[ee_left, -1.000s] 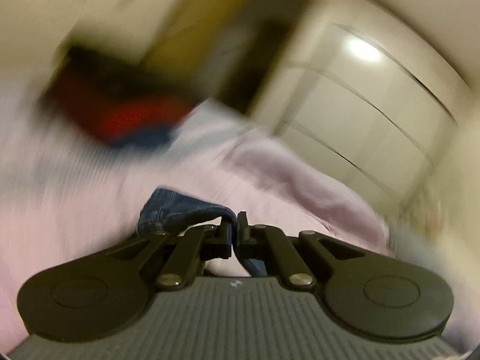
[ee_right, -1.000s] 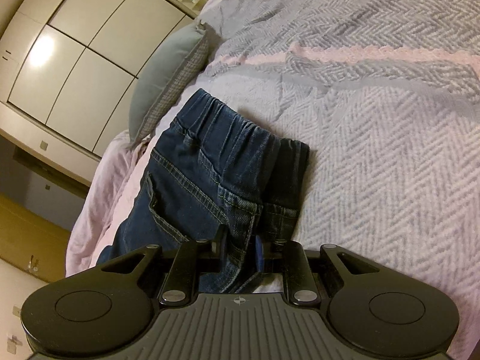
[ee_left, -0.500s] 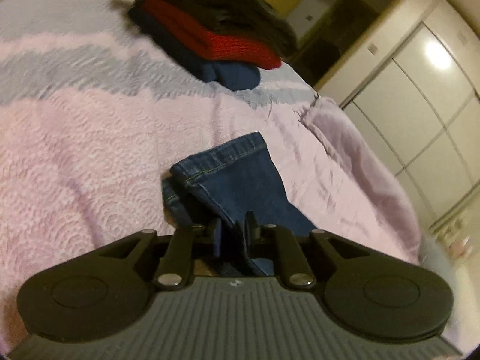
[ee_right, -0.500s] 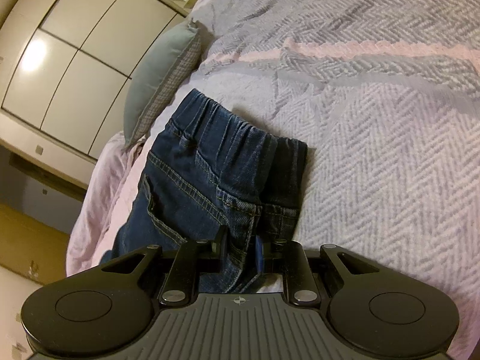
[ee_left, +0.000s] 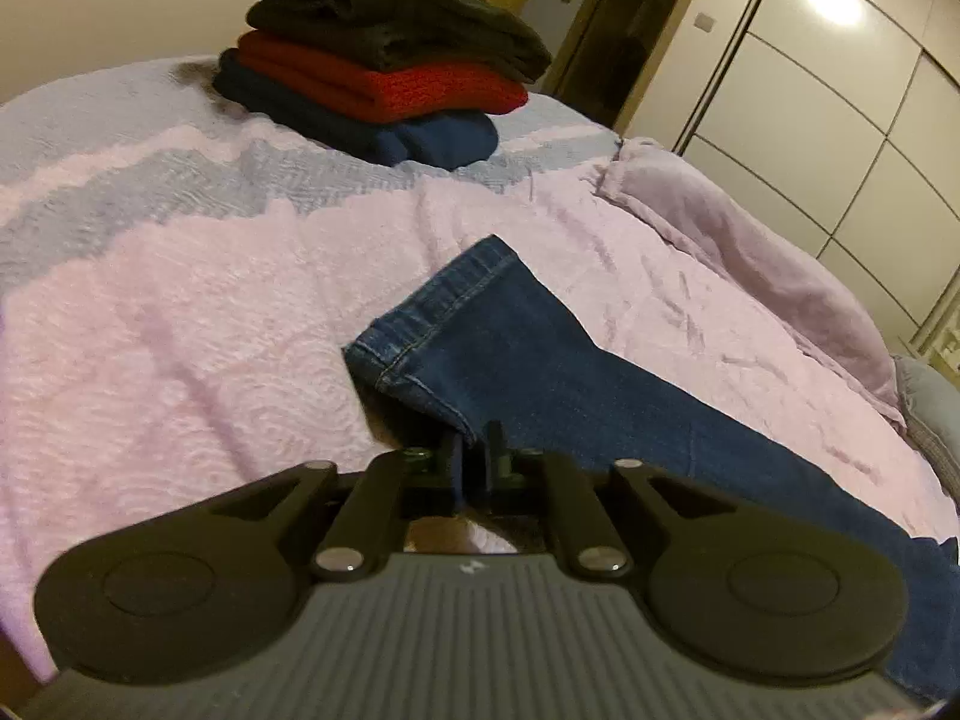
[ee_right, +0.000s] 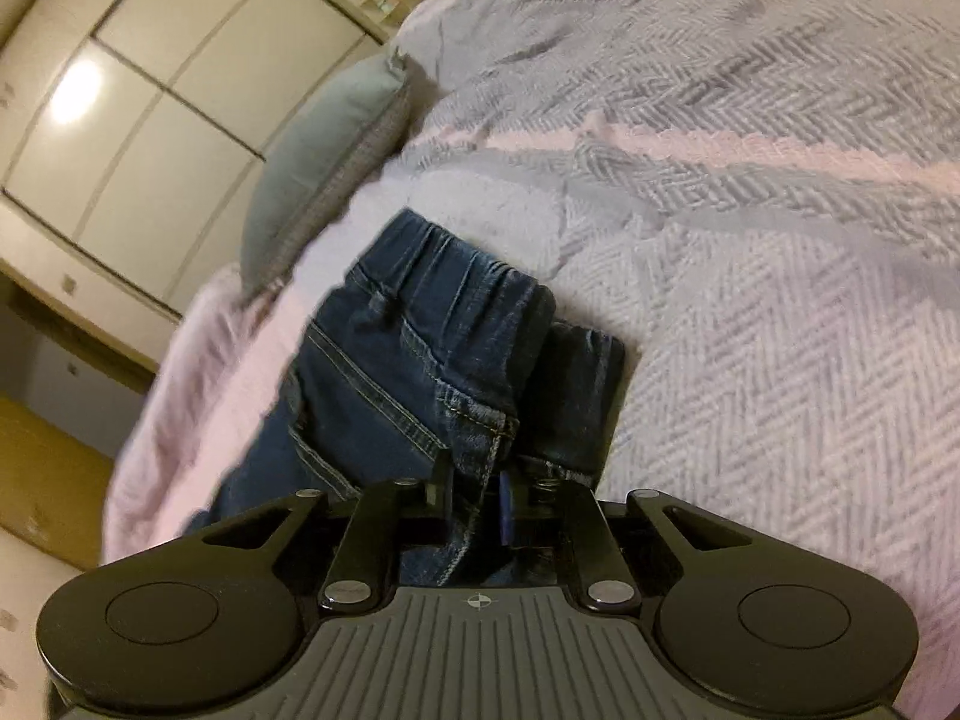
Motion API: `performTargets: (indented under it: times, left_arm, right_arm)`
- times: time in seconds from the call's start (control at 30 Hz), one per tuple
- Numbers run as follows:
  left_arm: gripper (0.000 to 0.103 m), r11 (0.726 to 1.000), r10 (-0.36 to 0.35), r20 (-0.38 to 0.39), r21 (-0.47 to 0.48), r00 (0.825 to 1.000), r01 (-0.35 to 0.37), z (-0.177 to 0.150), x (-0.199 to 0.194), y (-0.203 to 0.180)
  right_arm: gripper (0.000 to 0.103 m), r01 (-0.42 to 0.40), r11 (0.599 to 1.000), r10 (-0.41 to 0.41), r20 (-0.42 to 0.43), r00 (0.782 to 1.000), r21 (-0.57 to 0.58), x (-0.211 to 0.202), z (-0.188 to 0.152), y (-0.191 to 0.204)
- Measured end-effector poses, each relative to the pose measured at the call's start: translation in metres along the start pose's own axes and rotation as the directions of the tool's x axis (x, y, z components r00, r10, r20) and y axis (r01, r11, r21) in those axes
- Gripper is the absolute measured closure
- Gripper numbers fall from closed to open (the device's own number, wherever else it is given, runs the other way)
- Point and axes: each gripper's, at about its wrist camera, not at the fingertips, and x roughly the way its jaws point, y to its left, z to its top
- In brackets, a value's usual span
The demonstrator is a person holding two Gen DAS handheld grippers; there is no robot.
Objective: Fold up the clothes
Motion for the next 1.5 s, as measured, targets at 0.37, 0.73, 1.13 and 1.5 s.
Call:
performTargets:
  times: [0.37, 0.73, 1.13, 1.5]
  left_arm:
    - [0.095, 0.981, -0.064, -0.135, 0.175, 0.989, 0.087, 0.004, -0.039, -0.074]
    - [0.083, 0.67, -0.493, -0.509, 0.296, 0.706, 0.681, -0.021, 0.055, -0.333]
    - [0.075, 0.61, -0.472, -0.771, 0.064, 0.427, 0.79, -0.069, 0.173, -0.463]
    - [0.103, 0.572, -0.598, -0.659, 0.046, 0.455, 0.819, -0.088, 0.181, -0.461]
  right_arm:
    - [0.051, 0.256, 0.928, -0.2, 0.216, 0.956, -0.273, -0.061, 0.017, 0.04]
    - [0.051, 0.074, 0.92, -0.086, -0.013, 0.996, -0.386, 0.039, 0.1, 0.064]
    - [0.051, -0.225, 0.967, 0.184, -0.282, 0.942, -0.118, 0.116, 0.14, 0.023]
    - [0.092, -0.173, 0.92, 0.111, -0.189, 0.976, -0.351, 0.106, 0.111, 0.034]
